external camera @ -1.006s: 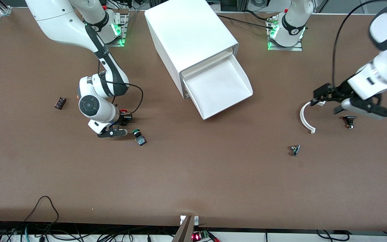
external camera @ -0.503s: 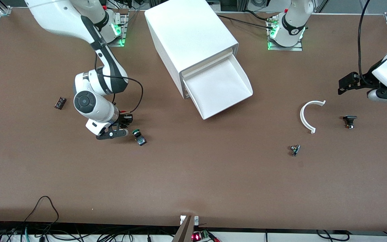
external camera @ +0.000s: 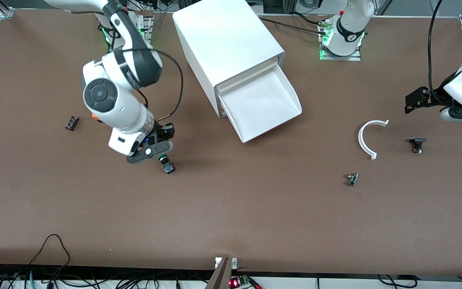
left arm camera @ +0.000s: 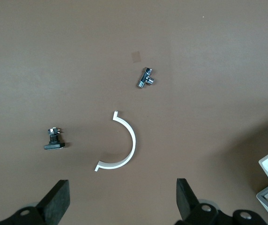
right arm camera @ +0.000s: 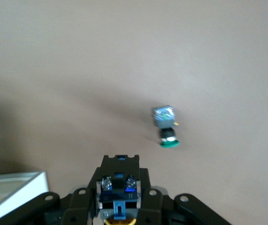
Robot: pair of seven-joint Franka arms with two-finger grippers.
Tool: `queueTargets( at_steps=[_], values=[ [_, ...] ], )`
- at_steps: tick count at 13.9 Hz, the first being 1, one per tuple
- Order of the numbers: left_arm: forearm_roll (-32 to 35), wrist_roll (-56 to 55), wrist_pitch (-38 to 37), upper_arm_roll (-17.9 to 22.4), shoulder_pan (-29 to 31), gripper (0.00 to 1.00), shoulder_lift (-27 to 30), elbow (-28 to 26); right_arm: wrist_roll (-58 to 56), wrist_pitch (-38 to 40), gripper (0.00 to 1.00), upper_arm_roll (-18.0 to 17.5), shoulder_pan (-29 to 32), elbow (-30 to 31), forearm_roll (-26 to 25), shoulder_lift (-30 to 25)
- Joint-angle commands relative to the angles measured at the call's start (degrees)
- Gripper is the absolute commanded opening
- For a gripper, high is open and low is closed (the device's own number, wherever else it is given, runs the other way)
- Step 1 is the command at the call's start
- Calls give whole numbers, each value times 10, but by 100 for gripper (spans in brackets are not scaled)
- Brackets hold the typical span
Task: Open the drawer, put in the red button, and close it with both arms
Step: 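Carry the red button into the open drawer and open the right gripper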
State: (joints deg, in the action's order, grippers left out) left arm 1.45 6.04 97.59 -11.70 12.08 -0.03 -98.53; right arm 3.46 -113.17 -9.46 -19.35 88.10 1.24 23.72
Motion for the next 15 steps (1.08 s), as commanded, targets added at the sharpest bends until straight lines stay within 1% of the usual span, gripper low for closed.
queueTargets(
  at_steps=[1,3,6,8,11,15],
  values=[
    [18,-8,-11,-4,-1,100,-12,20,-51,16,14,-13,-35,-53,3,14],
    [17,-8,-11,-4,-1,100,-12,20,-96,10,14,-19,-61,-76,7,25],
    [16,-9,-11,-4,-1,100,-13,20,-191,-5,14,-18,-122,-107,3,44],
    [16,-9,-11,-4,-1,100,-13,21,-242,-23,14,-18,-149,-131,2,63],
    [15,-9,-8,-4,-1,100,-13,21,-324,-30,14,-18,-190,-162,2,91],
    [14,-26,6,-4,-2,100,-26,21,-437,-36,14,-16,-234,-173,-1,117]
  ],
)
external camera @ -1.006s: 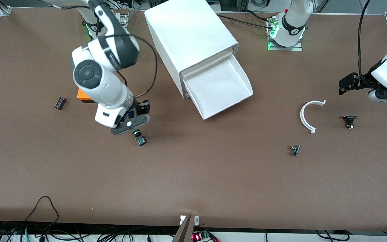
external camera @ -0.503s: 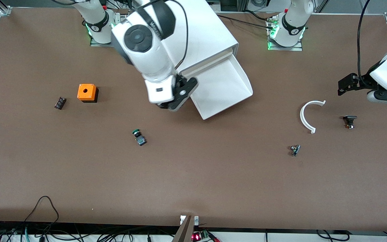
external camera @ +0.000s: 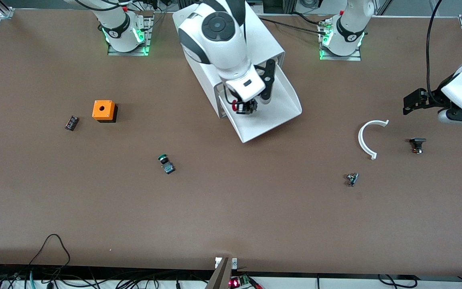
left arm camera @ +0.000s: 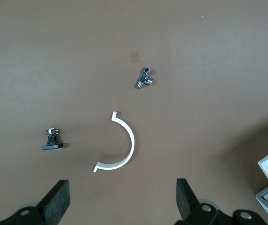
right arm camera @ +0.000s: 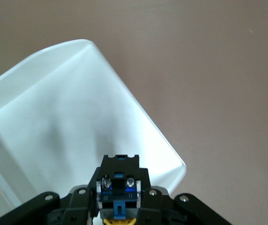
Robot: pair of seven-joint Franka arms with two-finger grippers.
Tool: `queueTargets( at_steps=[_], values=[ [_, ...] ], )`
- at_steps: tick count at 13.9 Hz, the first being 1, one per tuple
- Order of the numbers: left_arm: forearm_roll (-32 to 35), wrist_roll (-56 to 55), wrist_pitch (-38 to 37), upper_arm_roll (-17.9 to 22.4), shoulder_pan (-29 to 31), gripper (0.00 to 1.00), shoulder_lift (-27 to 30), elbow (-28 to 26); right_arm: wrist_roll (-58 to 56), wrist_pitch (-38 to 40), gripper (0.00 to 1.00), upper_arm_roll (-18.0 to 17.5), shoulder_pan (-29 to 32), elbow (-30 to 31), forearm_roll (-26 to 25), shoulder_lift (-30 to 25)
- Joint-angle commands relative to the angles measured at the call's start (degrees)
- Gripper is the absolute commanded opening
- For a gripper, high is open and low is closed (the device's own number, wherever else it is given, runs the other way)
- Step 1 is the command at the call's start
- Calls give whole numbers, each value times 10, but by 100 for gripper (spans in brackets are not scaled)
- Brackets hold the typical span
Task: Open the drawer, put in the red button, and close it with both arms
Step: 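Carry the red button into the open drawer and open the right gripper, then lift the right gripper from the drawer while the left gripper reaches the drawer front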
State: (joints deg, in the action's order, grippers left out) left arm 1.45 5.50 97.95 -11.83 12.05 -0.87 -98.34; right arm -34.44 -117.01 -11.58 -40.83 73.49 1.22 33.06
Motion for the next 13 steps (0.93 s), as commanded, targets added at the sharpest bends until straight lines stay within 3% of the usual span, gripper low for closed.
queueTargets(
  at_steps=[1,4,6,9,13],
  values=[
    [14,-36,8,-3,-4,100,-23,18,-82,0,14,6,-25,-27,-1,30],
    [12,-76,54,-5,-7,100,-46,5,-94,-1,15,6,-35,-27,-1,45],
    [11,-96,106,-6,-16,100,-51,-32,-99,-13,15,8,-48,-27,-2,64],
    [11,-117,164,-8,-27,100,-55,-72,-96,-31,19,9,-71,-23,-31,79],
    [11,-155,204,-8,-45,100,-77,-80,-99,-31,22,11,-82,-10,-68,80]
  ],
)
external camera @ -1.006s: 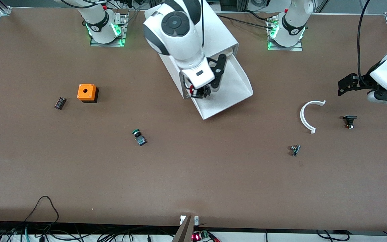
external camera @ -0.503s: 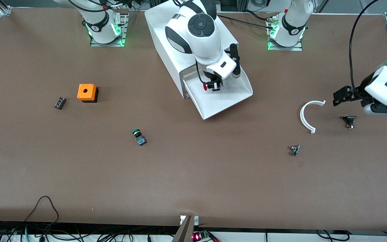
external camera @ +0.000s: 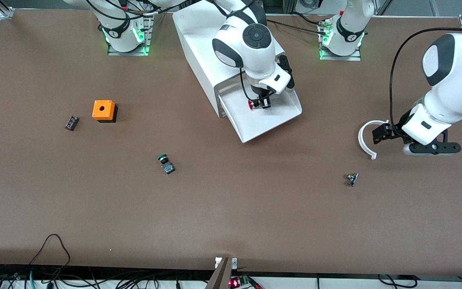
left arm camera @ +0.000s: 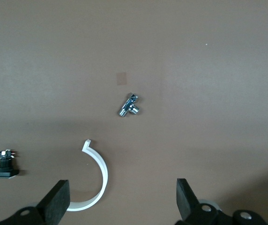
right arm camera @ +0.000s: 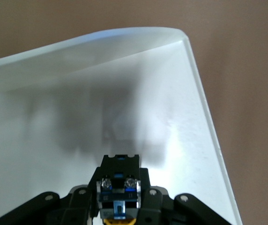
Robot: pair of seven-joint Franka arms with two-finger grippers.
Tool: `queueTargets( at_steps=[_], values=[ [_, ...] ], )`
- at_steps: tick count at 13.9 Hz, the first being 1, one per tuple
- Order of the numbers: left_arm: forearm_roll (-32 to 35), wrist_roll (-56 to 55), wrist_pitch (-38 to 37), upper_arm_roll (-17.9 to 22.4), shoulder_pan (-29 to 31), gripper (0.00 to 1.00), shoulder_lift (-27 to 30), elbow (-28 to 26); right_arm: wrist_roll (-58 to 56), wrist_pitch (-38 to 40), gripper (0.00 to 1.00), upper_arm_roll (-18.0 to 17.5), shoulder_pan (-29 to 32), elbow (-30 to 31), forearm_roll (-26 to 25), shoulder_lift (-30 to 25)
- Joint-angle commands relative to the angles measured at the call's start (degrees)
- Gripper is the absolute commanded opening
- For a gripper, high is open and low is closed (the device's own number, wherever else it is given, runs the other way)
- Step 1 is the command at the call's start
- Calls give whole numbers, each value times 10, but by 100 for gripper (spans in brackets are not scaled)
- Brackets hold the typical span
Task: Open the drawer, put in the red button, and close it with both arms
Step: 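Lift the right gripper from the drawer while the left gripper reaches the drawer front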
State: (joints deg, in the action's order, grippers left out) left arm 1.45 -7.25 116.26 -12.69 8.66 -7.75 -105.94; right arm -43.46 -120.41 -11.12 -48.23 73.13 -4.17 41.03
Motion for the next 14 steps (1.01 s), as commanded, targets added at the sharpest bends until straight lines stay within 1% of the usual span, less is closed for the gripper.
queueTargets(
  at_steps=[1,2,3,4,5,7,8,10,12,14],
  values=[
    [11,-49,38,0,-21,100,-17,-7,-11,8,26,7,-8,-4,-22,0],
    [11,-71,53,0,-28,100,-27,-14,-10,9,43,7,-7,3,-29,-2],
    [11,-99,74,0,-41,100,-33,-23,-8,10,99,7,-7,4,-29,-5],
    [11,-123,93,0,-47,100,-39,-32,-8,16,100,12,-6,3,-26,-10],
    [11,-146,110,0,-59,100,-45,-38,-8,25,100,28,-5,-1,-22,-22],
    [10,-199,123,0,-85,100,-62,-43,6,31,100,42,0,-5,-25,-65],
    [10,-239,140,-1,-100,100,-69,-50,38,38,100,53,14,-5,-24,-89],
    [11,-321,186,-5,-129,100,-77,-81,133,42,100,56,61,-4,-28,-126],
    [11,-389,229,-36,-133,100,-77,-116,246,42,100,56,109,-2,-24,-133],
    [11,-455,257,-55,-148,100,-86,-139,378,73,100,59,148,11,-27,-138]
  ],
)
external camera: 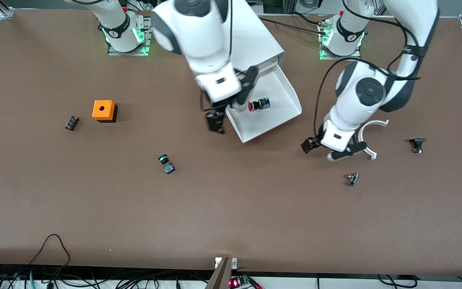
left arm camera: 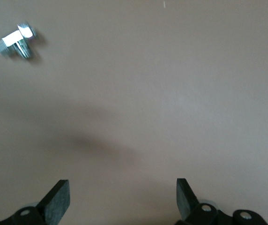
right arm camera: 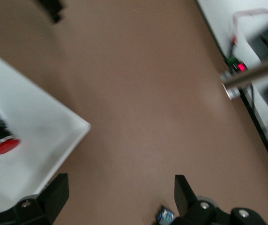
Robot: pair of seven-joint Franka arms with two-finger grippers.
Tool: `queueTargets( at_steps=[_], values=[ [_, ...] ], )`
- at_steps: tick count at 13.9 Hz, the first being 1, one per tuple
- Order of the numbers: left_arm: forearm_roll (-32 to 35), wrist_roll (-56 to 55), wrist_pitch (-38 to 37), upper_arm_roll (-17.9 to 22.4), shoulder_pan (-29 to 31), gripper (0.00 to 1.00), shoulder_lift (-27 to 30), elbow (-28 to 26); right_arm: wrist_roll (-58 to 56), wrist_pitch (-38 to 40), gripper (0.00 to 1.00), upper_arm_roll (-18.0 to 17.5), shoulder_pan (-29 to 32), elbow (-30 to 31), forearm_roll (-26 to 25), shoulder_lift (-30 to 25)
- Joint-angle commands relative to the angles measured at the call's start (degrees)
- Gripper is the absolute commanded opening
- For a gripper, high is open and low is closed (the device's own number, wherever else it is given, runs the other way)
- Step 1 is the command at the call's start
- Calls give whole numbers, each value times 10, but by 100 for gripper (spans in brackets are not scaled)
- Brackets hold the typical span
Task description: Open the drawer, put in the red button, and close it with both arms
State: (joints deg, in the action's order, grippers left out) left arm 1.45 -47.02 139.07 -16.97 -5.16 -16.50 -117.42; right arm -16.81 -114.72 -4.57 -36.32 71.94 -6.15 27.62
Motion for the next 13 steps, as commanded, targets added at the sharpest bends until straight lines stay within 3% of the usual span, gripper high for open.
queueTargets(
  at_steps=[1,5,8,12,13],
  values=[
    [11,-87,36,-22,-18,100,-3,-32,179,38,100,-2,42,31,-9,-6],
    [11,-113,36,-67,-28,100,-6,-49,429,110,100,61,48,58,-6,-8],
    [11,-103,35,-116,-28,100,0,-76,501,138,100,95,59,74,-6,-28],
    [11,-103,16,-175,-28,100,13,-100,493,135,100,82,185,100,9,-85],
    [11,-102,16,-190,-28,100,13,-106,484,133,100,53,231,121,10,-106]
  ],
)
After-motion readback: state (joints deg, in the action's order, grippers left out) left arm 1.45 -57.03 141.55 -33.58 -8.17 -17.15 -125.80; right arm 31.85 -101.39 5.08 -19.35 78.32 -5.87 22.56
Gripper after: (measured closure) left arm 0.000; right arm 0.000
